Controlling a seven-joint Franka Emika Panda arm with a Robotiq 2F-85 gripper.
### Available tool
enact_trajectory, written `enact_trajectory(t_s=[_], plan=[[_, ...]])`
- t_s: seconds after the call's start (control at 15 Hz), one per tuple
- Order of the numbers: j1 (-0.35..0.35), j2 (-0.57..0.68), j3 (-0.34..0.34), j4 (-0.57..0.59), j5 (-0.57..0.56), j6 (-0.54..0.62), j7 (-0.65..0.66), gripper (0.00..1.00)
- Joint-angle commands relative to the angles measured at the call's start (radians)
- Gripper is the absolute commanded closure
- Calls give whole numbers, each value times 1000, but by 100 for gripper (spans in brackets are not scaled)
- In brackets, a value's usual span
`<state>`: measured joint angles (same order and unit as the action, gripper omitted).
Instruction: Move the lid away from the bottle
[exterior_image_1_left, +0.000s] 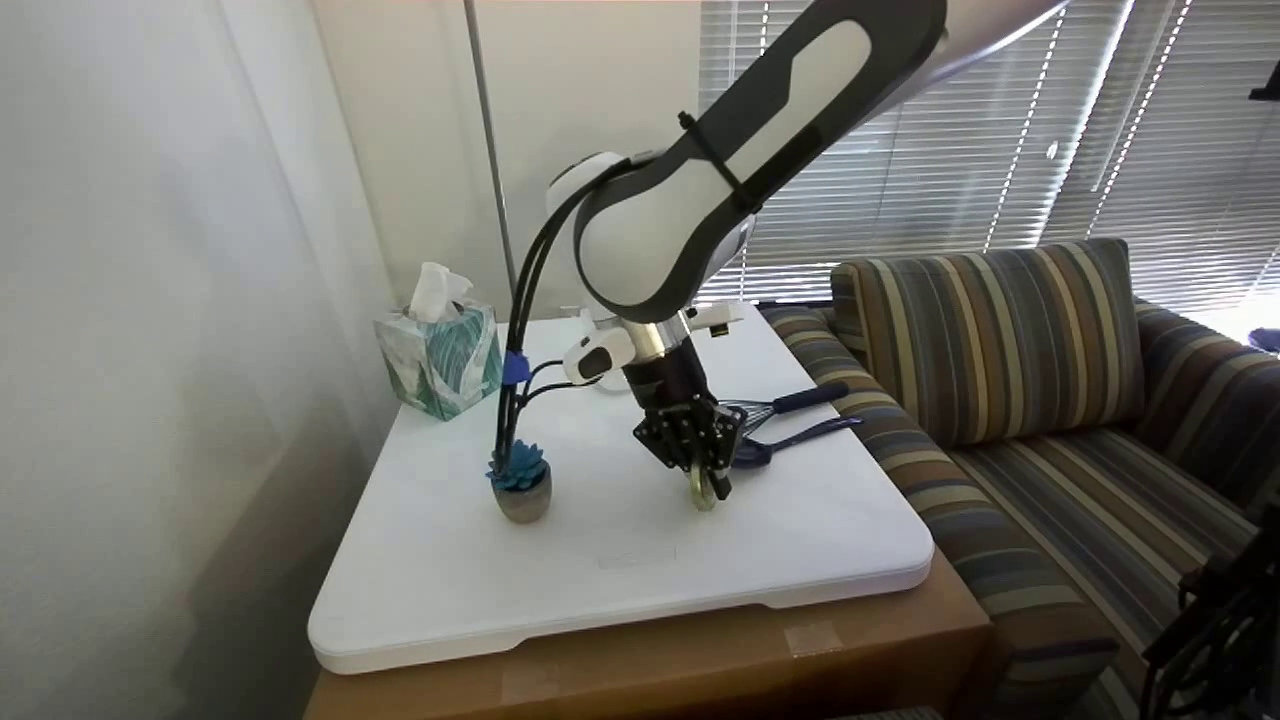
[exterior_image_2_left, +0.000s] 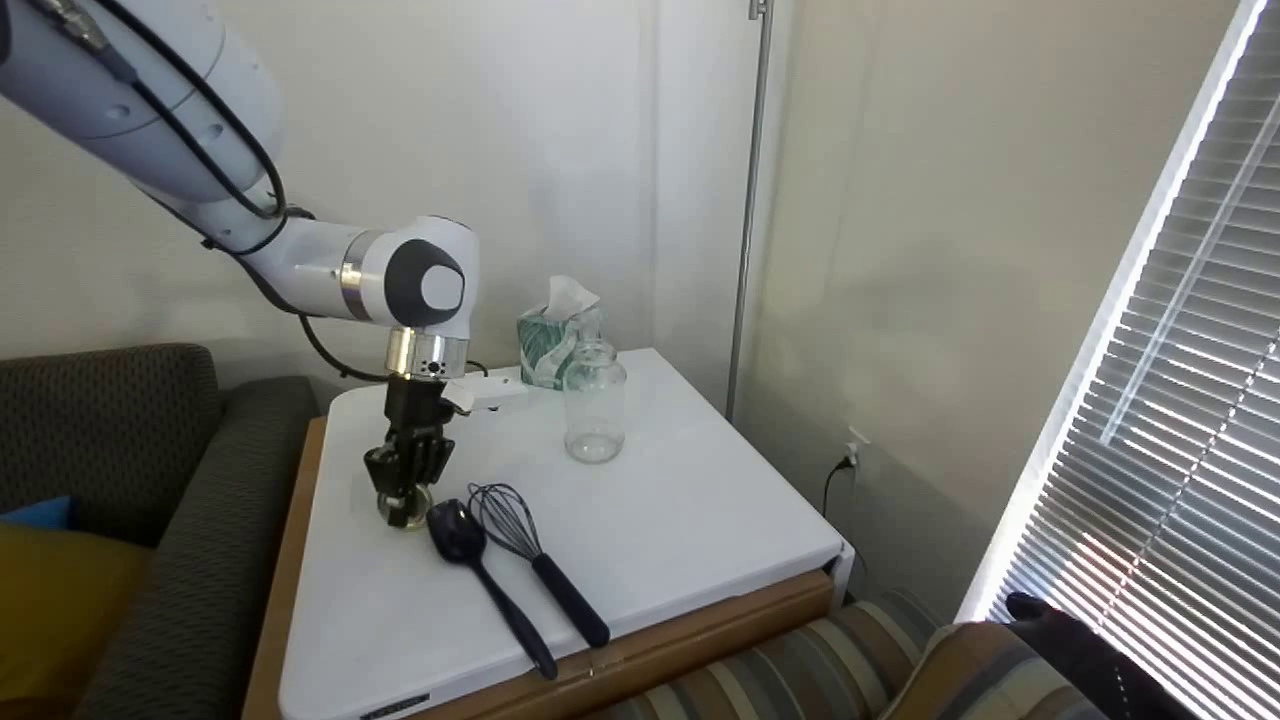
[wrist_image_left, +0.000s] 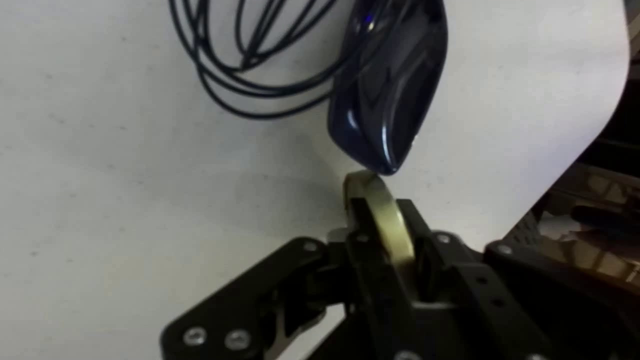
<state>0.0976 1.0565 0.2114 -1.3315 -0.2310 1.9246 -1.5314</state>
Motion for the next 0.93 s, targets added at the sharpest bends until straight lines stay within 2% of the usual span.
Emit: enact_trajectory(t_s=[0.0, 0.07, 0.13, 0.27, 0.53, 0.8, 0.87], plan=[[25, 20, -24, 50, -26, -129, -99, 100], [32, 23, -29, 61, -33, -156, -111, 95], [40, 26, -35, 72, -44, -177, -117, 67], [58, 33, -49, 96, -63, -209, -120, 60], [89, 57, -66, 145, -98, -257, -134, 31], [100, 74, -72, 180, -97, -225, -107, 1], [98, 71, -71, 183, -89, -209, -91, 0]])
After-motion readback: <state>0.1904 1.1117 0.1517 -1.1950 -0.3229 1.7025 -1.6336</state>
